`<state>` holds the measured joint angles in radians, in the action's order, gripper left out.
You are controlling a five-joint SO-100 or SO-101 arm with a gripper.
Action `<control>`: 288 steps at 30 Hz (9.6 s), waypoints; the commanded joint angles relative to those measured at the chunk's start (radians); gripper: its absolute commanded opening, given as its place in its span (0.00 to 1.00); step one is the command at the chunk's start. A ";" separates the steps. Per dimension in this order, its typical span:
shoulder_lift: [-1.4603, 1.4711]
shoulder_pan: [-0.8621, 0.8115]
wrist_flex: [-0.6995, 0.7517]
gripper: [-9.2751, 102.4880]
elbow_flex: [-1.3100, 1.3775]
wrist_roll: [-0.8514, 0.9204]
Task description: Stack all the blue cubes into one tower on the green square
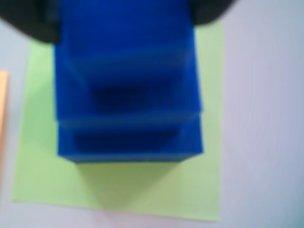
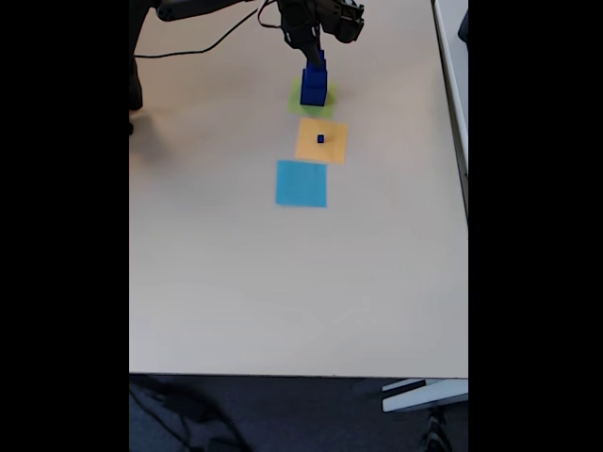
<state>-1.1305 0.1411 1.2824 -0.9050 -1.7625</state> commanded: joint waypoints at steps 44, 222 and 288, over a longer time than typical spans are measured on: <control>-0.002 0.006 -0.017 0.14 0.092 0.057; -0.078 -0.239 -0.936 0.08 -0.773 0.482; -0.268 -0.043 -0.215 0.08 -0.235 0.054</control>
<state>-1.3039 0.0813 1.0692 -1.1413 -1.7043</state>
